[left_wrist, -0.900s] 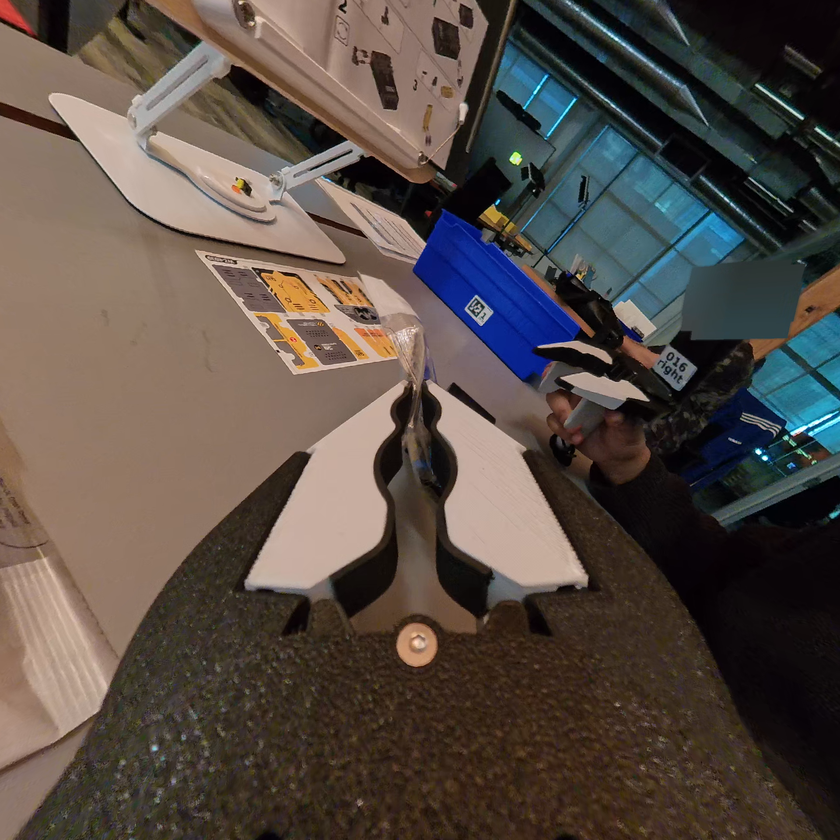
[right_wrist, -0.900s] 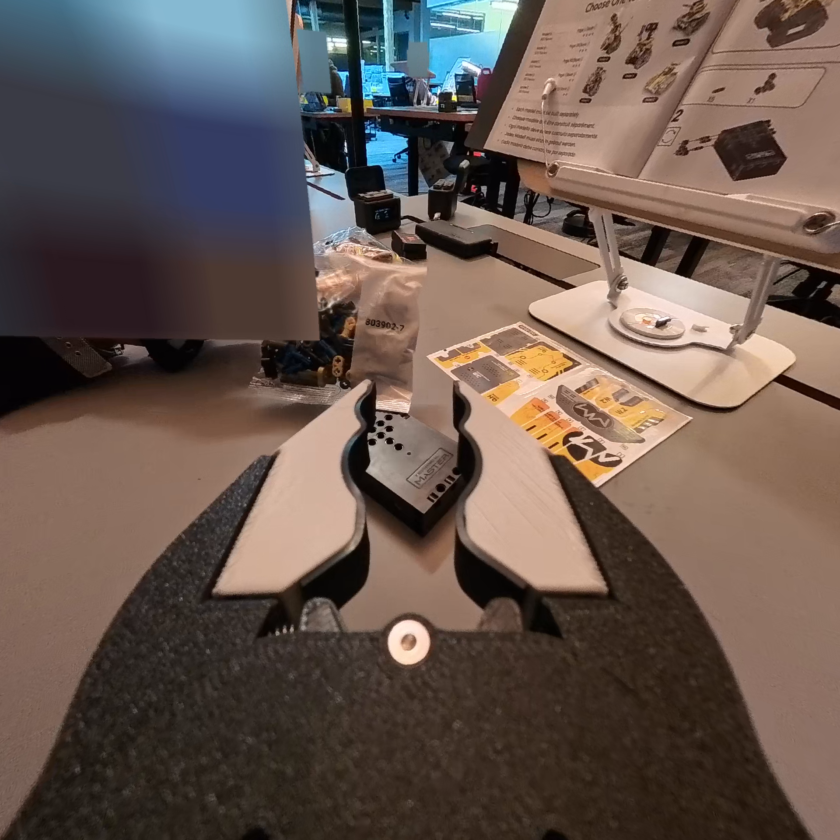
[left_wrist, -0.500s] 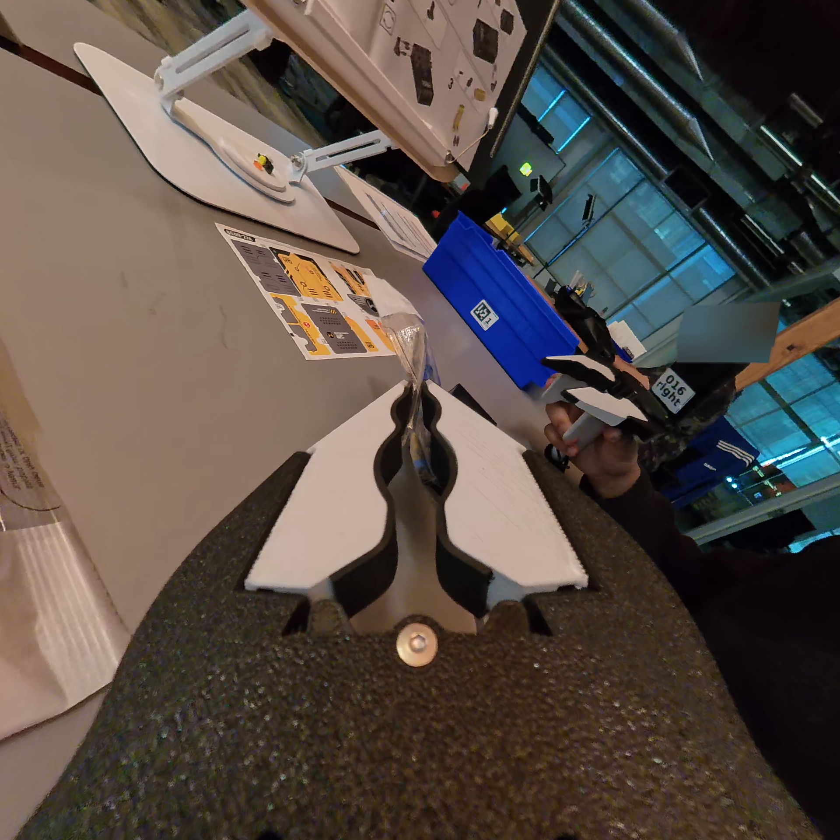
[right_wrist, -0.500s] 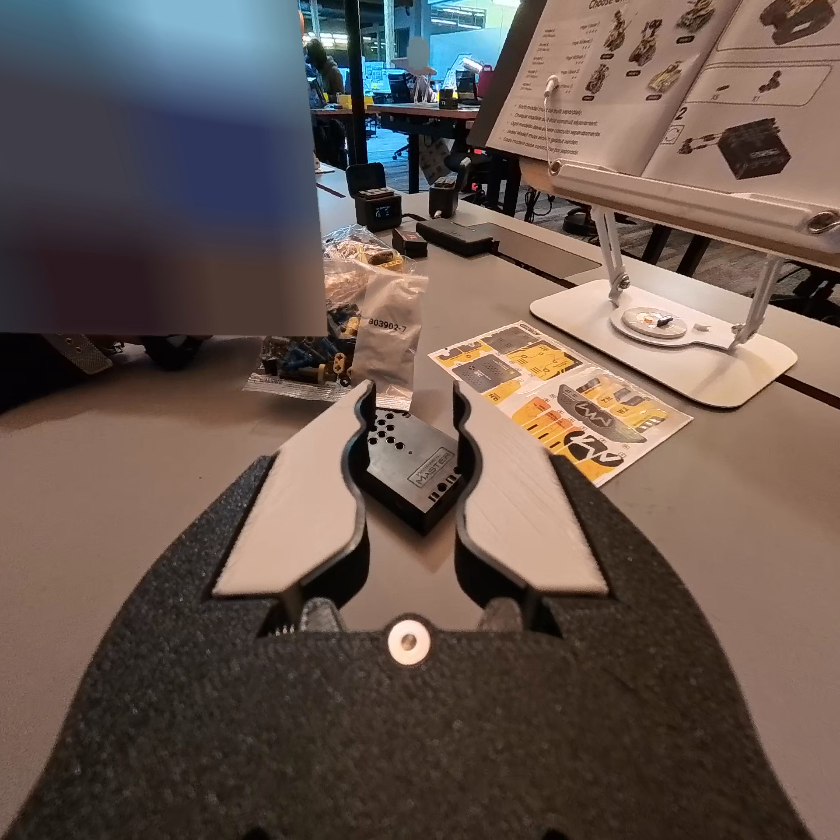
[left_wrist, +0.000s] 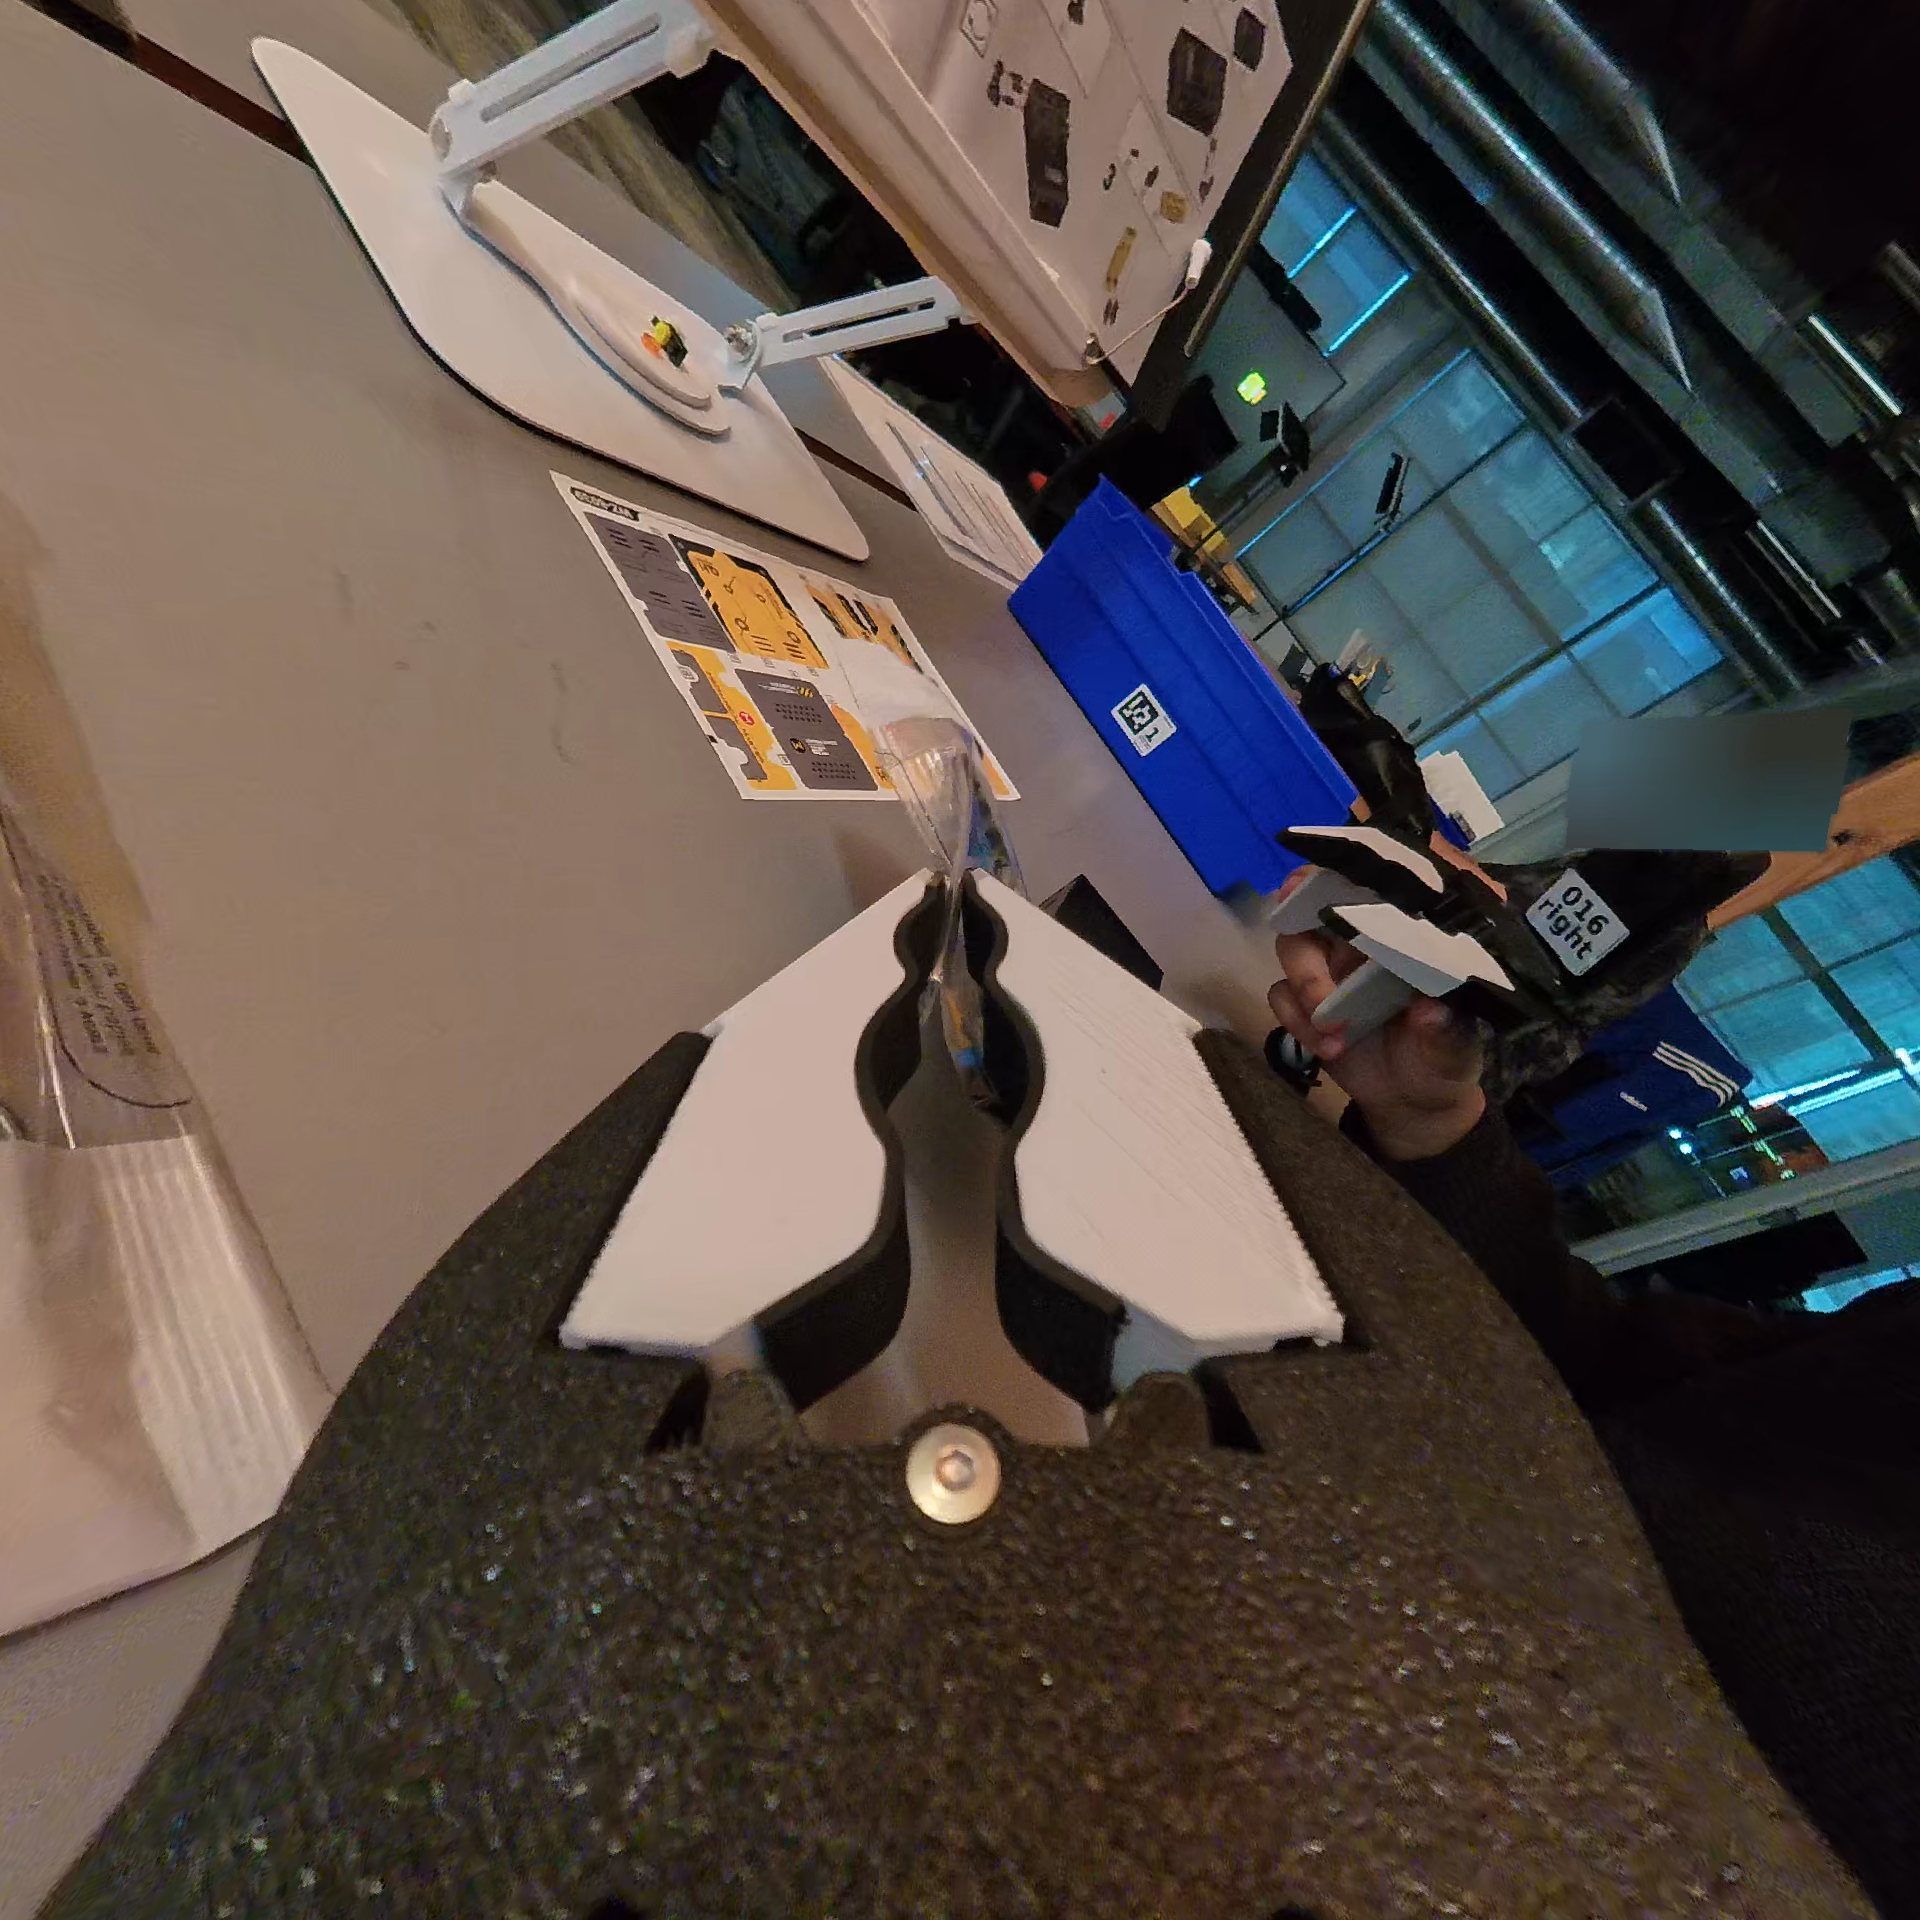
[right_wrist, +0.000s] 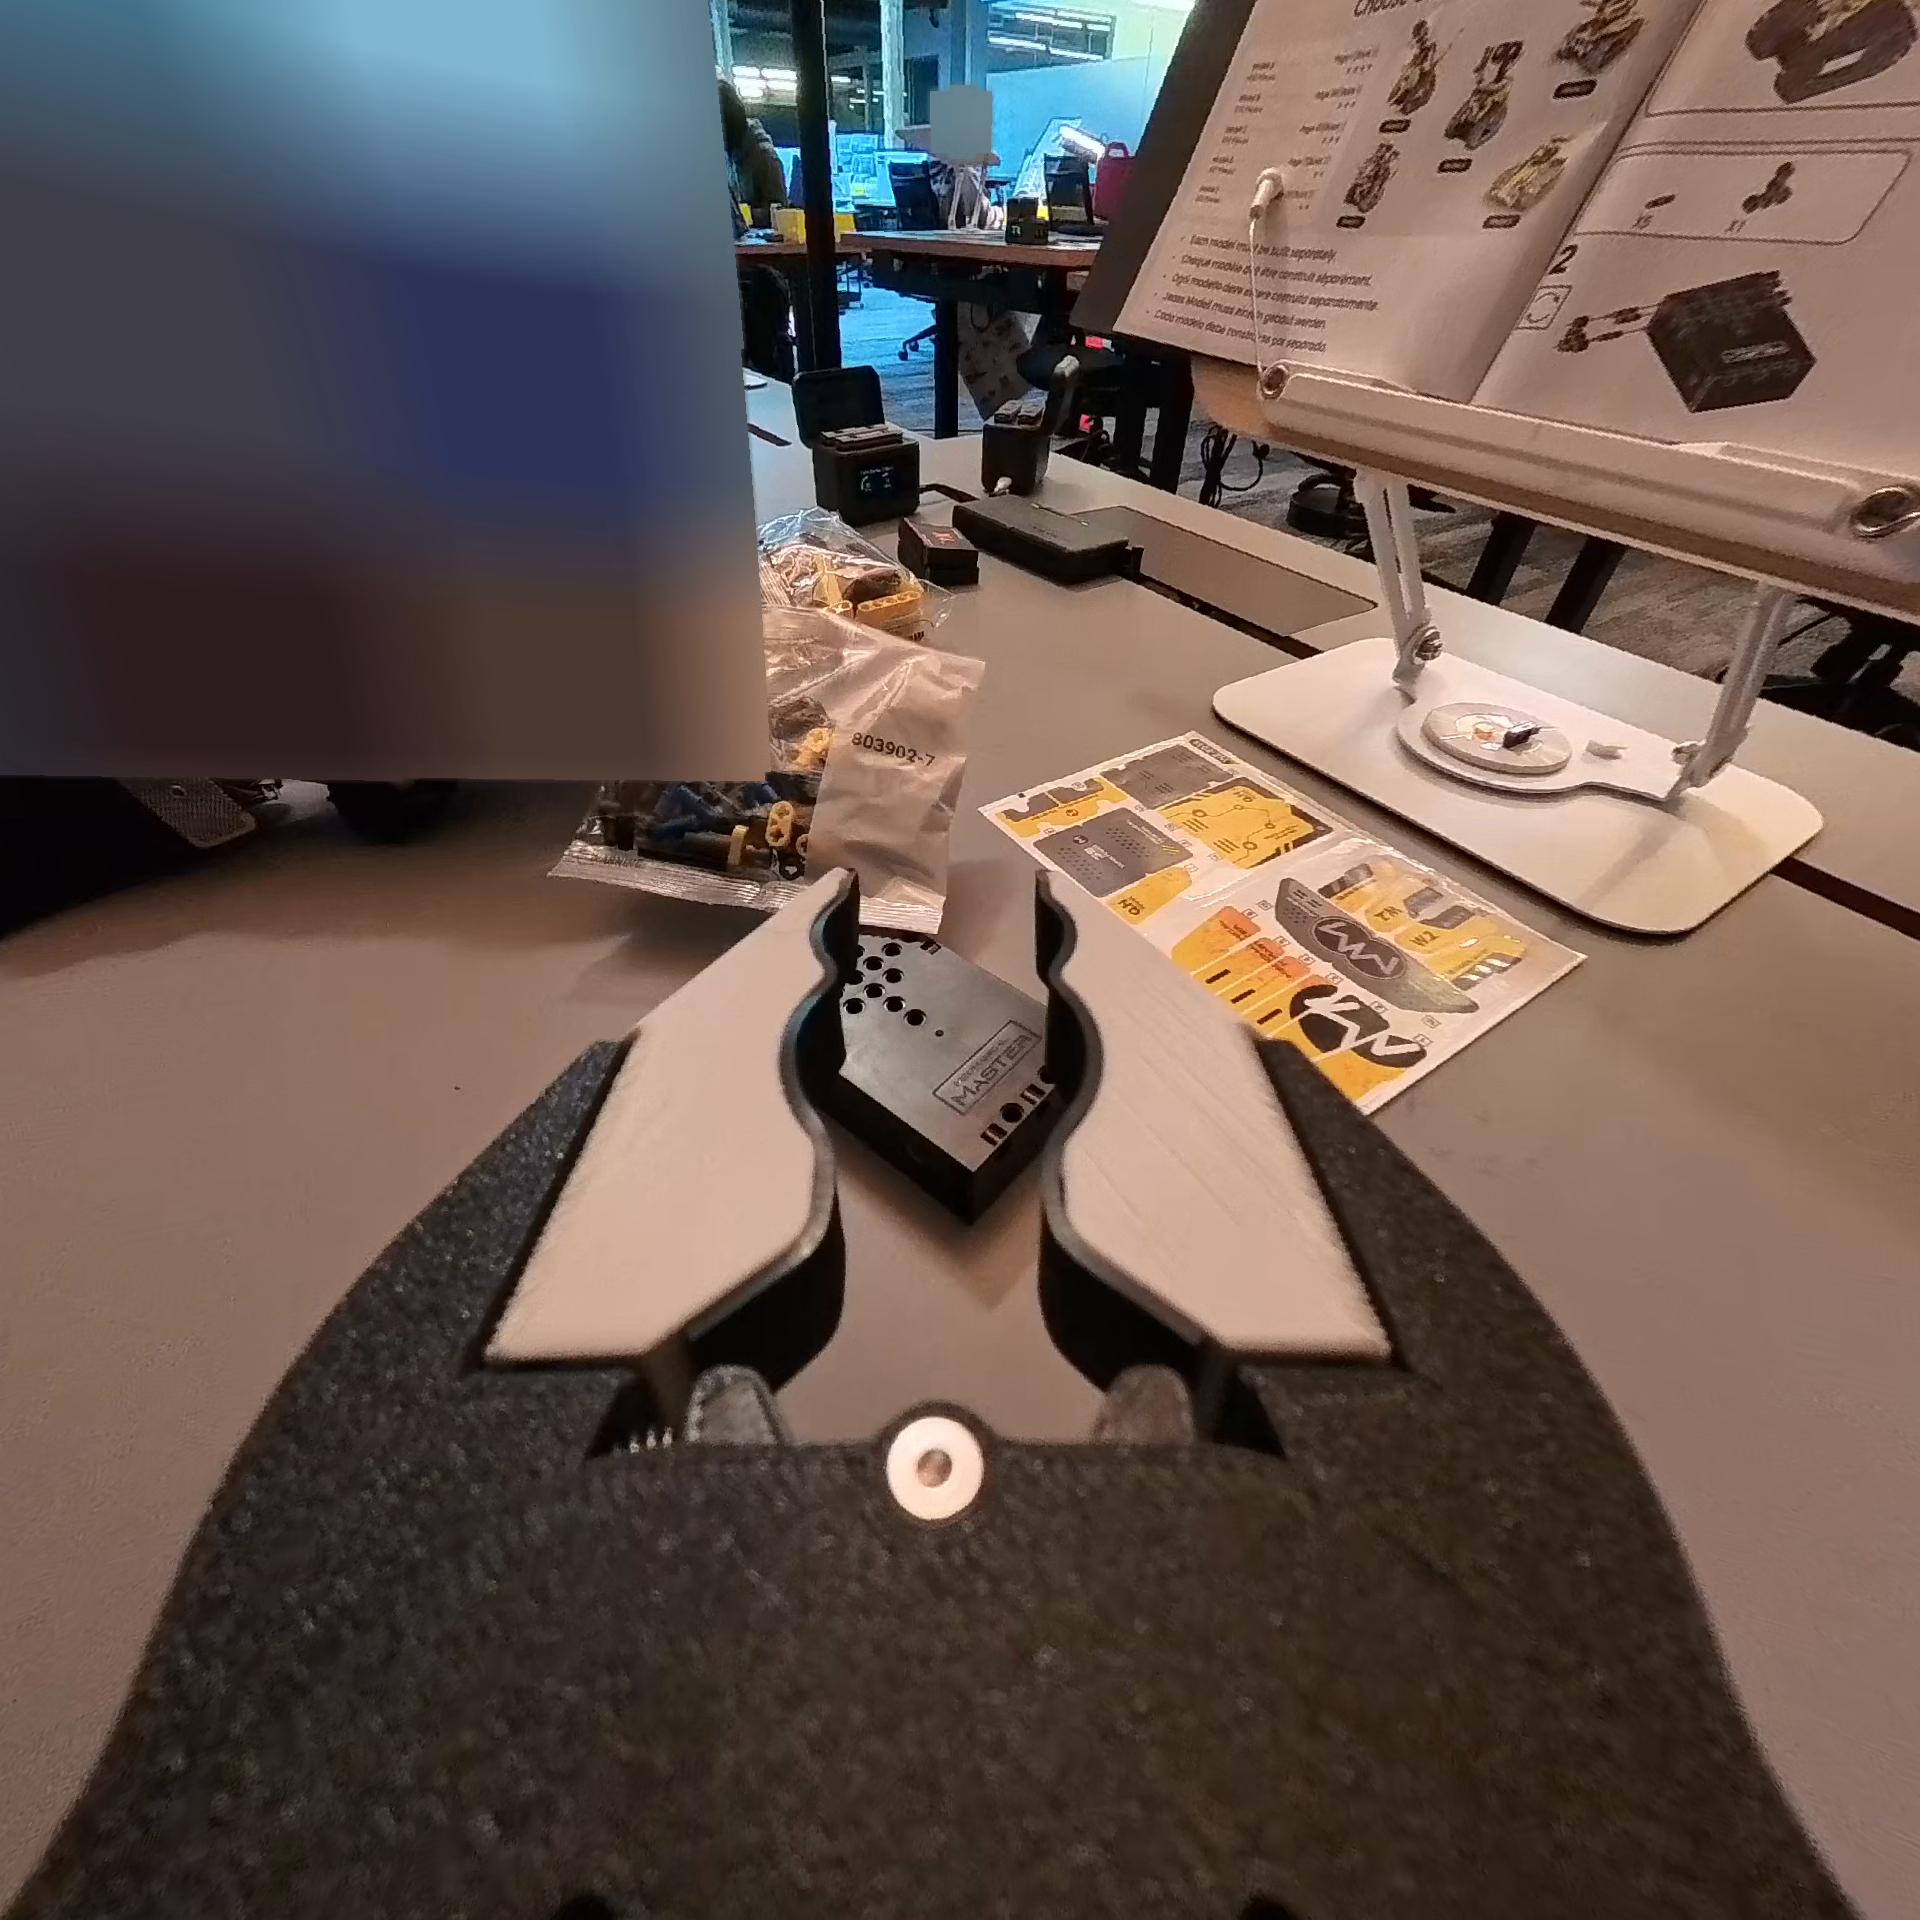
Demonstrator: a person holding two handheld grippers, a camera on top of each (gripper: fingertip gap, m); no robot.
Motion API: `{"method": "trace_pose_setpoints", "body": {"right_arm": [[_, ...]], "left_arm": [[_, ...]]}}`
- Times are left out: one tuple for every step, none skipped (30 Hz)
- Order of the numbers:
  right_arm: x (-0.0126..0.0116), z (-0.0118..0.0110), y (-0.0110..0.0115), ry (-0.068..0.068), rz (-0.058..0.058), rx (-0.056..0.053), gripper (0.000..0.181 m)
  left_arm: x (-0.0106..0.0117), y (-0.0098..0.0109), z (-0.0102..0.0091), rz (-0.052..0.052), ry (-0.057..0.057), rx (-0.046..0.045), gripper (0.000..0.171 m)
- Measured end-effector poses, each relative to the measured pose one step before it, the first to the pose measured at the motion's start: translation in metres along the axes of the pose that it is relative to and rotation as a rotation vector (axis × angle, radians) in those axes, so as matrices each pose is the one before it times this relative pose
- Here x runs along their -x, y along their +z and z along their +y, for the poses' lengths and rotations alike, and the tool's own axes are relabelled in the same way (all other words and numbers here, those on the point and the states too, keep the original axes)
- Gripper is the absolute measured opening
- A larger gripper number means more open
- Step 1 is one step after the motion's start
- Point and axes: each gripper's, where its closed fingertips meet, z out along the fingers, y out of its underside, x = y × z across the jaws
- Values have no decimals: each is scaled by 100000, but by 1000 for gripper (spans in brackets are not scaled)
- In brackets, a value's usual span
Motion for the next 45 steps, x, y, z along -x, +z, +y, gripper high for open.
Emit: {"method": "trace_pose_setpoints", "body": {"right_arm": [[11, 5, 2, -27, -30, 42, 34], [15, 2, 1, -93, 2, 18, 34], [-5, 3, 3, -109, 38, 30, 34], [11, 19, 7, -52, 18, 84, 34], [-2, 21, 4, 16, -16, 90, 34], [2, 2, 6, 33, -38, 28, 34], [16, -12, -3, -7, -21, -17, 34], [5, 0, -3, -73, 29, -1, 34], [-14, 2, -1, -88, 57, 17, 34], [4, -7, -6, -58, 41, 17, 34], [0, 3, 3, -54, 29, 30, 34], [7, 9, -7, -60, 22, 60, 34], [10, 17, 8, -70, 14, 71, 34], [1, 7, 1, -90, 9, 56, 34], [5, 7, 6, -115, 23, 71, 34], [3, 12, 4, -127, 30, 101, 34], [15, 20, 11, -116, 13, 103, 34], [9, 21, 6, -91, 8, 96, 34], [9, 18, 3, -54, -27, 67, 34], [21, 6, 14, 3, -73, 75, 34], [20, 24, 10, 163, -137, 121, 34], [50, 23, 5, 414, -286, 104, 34], [50, 2, 19, 537, -368, 41, 34], [30, -4, 2, 428, -261, -33, 34], [7, -4, 0, 225, -95, -34, 34], [-7, 15, 2, 101, 4, 40, 34], [-6, 7, 4, 34, 20, 59, 34], [-15, 5, -7, -16, 39, 25, 34], [-8, -3, 2, -28, 45, -23, 34], [-5, -9, -14, -11, 10, -16, 34], [-5, 2, -1, -56, 9, 12, 34], [-11, -7, -6, -150, 103, 19, 34], [-21, -2, -21, -180, 136, 33, 34], [-5, -18, -19, -100, 62, -13, 34], [10, -29, -26, -26, -23, -112, 34], [11, -47, -19, -70, 2, -159, 34], [-15, -17, -6, -128, 81, -62, 34], [-8, 30, 9, -142, 65, 172, 34], [-7, 53, 16, -168, 63, 286, 34], [-11, 56, 22, -177, 96, 237, 34], [-18, 57, 24, -128, 64, 249, 34], [-13, 75, 29, -83, 18, 321, 34], [-15, 78, 27, -81, 31, 343, 34], [-8, 58, 16, -100, 54, 245, 34], [-6, 35, 8, -83, 22, 133, 34]], "left_arm": [[55, -2, 15, -182, -291, 60, 2], [13, -5, -2, -59, -156, -12, 2], [27, -4, -5, -112, -72, -31, 2], [28, 1, 8, -185, -67, 5, 2], [25, 0, 6, -129, -96, 46, 2], [26, 3, -1, -111, -146, 41, 2], [46, 3, 17, -188, -212, 76, 2], [49, 3, 19, -238, -266, 88, 2], [40, -3, 8, -100, -255, 64, 2], [30, -2, 9, -54, -211, 23, 2], [29, 4, 10, -141, -161, 25, 2], [73, 6, 14, -495, -96, 99, 2], [64, 27, 18, -585, 95, 108, 2], [21, 6, 15, -315, 230, 47, 2], [-2, 10, 5, -146, 144, 20, 2], [28, 1, 5, -118, -30, 39, 2], [12, 2, 5, -45, -115, 35, 2], [17, 2, 3, -64, -78, 24, 2], [20, -1, 3, -139, 1, 21, 2], [2, 7, 8, -52, 63, 2, 2], [-10, -4, 0, -1, 54, -3, 2], [-2, -1, 1, 18, 6, 8, 2], [-10, 0, 0, 67, -3, -2, 2], [-21, -12, -3, 86, 25, -21, 2], [-4, 2, -4, 57, 60, -27, 2], [-23, -4, -10, 51, 72, -20, 2], [-13, -1, 5, 65, 40, -17, 2], [-19, -9, -12, 119, 32, -32, 2], [-46, -13, -9, 217, 118, -64, 2], [-143, -37, -60, 601, 600, -325, 2], [-261, -93, -184, 891, 1621, -989, 2], [-408, -181, -403, 1083, 2981, -1976, 2], [-563, -291, -617, 1218, 4437, -3128, 2], [-728, -336, -789, 1157, 5680, -4017, 2], [-1044, -256, -846, 1821, 6784, -4531, 2], [-1013, -92, -605, 1258, 7156, -3022, 2], [-909, 108, -152, 737, 7387, -466, 2], [-991, 303, 245, 1418, 6574, 1293, 2], [-1033, 486, 563, 2186, 5004, 2629, 6], [-1139, 649, 885, 3611, 2908, 4281, 17], [-931, 777, 1251, 3595, 980, 6716, 32], [-616, 789, 1286, 2597, -289, 7144, 40], [-484, 637, 959, 2574, -808, 5464, 40], [-218, 343, 425, 1462, -883, 2516, 40], [102, -6, -91, -284, -711, -545, 40]]}}
